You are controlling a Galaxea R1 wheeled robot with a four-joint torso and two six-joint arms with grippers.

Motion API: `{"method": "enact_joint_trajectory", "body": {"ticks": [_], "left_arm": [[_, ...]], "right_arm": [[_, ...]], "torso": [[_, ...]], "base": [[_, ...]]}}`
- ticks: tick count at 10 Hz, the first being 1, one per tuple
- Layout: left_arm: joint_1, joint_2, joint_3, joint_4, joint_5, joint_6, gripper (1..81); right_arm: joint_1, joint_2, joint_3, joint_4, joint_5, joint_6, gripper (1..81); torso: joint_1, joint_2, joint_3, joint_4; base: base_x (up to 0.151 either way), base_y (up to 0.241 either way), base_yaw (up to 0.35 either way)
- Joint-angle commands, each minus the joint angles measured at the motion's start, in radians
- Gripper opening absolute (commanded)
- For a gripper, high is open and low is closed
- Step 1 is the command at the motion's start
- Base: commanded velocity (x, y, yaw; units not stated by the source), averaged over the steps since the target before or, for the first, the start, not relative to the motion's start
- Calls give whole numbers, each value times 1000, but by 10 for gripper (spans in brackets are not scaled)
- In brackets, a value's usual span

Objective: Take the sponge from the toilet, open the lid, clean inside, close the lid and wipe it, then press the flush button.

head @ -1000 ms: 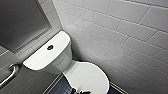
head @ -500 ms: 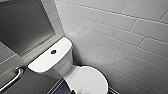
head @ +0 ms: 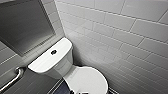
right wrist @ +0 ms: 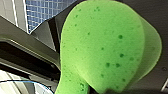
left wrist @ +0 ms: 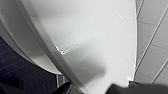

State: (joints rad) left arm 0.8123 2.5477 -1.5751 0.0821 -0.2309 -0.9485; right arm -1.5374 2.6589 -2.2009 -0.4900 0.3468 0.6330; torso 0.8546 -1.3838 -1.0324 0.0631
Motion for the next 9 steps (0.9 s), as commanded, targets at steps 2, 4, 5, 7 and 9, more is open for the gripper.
{"method": "enact_joint_trajectory", "body": {"ticks": [2, 4, 5, 7, 9], "left_arm": [[-184, -44, 3, 47, -301, 7, 811], [-184, -53, 1, 48, -309, -4, 811], [-184, -53, 1, 50, -309, -4, 811], [-184, -59, 1, 45, -329, -10, 811], [-181, -96, 6, 50, -358, -39, 811]], "right_arm": [[-24, -11, 12, -28, -49, -3, 10], [-19, -11, 11, -28, -52, -3, 10], [-17, -9, 11, -28, -54, -3, 10], [-17, -8, 11, -28, -54, -3, 10], [-19, -8, 9, -28, -54, -3, 10]], "torso": [[0, 0, 0, 0], [0, 0, 0, 0], [0, 0, 0, 0], [0, 0, 0, 0], [0, 0, 0, 0]], "base": [[0, 0, 0], [0, 0, 0], [0, 0, 0], [0, 0, 0], [0, 0, 0]]}}
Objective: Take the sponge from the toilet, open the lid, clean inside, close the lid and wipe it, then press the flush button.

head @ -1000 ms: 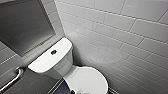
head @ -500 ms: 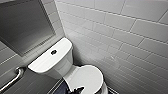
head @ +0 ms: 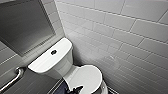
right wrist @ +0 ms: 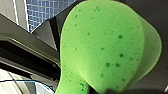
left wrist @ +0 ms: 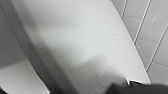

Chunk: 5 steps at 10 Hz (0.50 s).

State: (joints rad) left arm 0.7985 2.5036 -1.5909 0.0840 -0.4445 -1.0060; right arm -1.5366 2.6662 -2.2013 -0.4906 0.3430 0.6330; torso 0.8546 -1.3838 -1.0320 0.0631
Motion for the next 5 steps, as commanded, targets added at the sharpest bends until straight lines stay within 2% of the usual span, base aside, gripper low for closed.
{"method": "enact_joint_trajectory", "body": {"ticks": [1, 2, 4, 5], "left_arm": [[-160, -64, 23, 48, -149, 17, 811], [-153, -72, 29, 57, -152, 17, 811], [-150, -95, 61, 95, -169, 9, 811], [-146, -104, 69, 105, -188, 9, 811]], "right_arm": [[-18, -12, 8, -28, -50, -3, 10], [-17, -9, 8, -28, -50, -3, 10], [-17, -7, 6, -28, -58, -3, 10], [-17, -7, 6, -28, -58, -3, 10]], "torso": [[0, 0, 0, 0], [0, 0, 0, 0], [0, 0, 80, 0], [0, 0, 98, 0]], "base": [[0, 0, 0], [0, 0, 0], [0, 0, 0], [0, 0, 0]]}}
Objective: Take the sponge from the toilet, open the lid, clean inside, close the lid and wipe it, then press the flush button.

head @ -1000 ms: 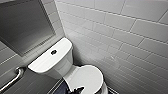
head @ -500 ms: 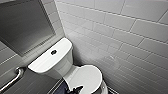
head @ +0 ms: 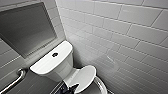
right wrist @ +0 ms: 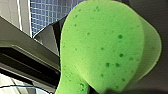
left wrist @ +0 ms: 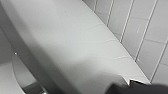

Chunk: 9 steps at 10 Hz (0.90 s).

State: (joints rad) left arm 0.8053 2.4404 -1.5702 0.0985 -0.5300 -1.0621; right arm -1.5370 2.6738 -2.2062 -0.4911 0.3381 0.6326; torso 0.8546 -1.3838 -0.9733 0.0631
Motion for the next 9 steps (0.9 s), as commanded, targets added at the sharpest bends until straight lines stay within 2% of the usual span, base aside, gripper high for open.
{"method": "enact_joint_trajectory", "body": {"ticks": [1, 2, 4, 6, 8, 9], "left_arm": [[-145, -58, 56, 99, -104, 65, 811], [-139, -66, 53, 99, -105, 65, 811], [-128, -75, 56, 112, -107, 65, 811], [-119, -99, 56, 113, -154, 48, 811], [-105, -132, 56, 113, -192, -29, 811], [-97, -133, 50, 112, -222, -105, 811]], "right_arm": [[-16, -13, 11, -27, -53, -2, 10], [-15, -13, 11, -27, -53, -2, 10], [-15, -10, 11, -27, -53, -2, 10], [-15, -9, 14, -27, -53, -2, 10], [-15, -9, 16, -27, -53, -2, 10], [-15, -9, 14, -27, -53, -2, 10]], "torso": [[0, 0, -4, 0], [0, 0, 17, 0], [0, -1, 29, 0], [0, -1, 28, 0], [0, -1, 28, 0], [0, -1, 28, 0]], "base": [[0, 0, 0], [0, 0, 0], [0, 0, 0], [0, 0, 0], [0, 0, 0], [0, 0, 0]]}}
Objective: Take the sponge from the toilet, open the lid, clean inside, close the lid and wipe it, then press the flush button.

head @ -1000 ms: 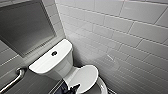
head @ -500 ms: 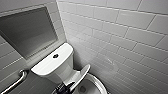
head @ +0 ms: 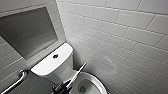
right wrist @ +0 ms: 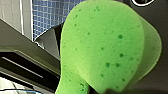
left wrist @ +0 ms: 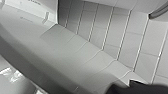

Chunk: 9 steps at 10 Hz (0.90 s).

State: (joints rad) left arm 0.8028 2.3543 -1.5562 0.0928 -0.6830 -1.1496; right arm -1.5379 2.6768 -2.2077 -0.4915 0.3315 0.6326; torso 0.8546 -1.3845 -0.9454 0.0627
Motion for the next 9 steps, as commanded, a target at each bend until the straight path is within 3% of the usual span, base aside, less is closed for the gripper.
{"method": "enact_joint_trajectory", "body": {"ticks": [1, 4, 9], "left_arm": [[-93, -47, 27, 119, -99, -74, 811], [-76, -79, 19, 101, -164, -128, 811], [-72, -55, 17, 0, -153, -197, 811]], "right_arm": [[-14, -12, 17, -27, -46, -2, 10], [-15, -12, 22, -27, -46, -2, 10], [-19, -12, 20, -25, -45, -1, 10]], "torso": [[0, 0, 0, 0], [0, 0, 0, 0], [0, 0, 1, 0]], "base": [[0, 0, 0], [0, 0, 0], [0, 0, 0]]}}
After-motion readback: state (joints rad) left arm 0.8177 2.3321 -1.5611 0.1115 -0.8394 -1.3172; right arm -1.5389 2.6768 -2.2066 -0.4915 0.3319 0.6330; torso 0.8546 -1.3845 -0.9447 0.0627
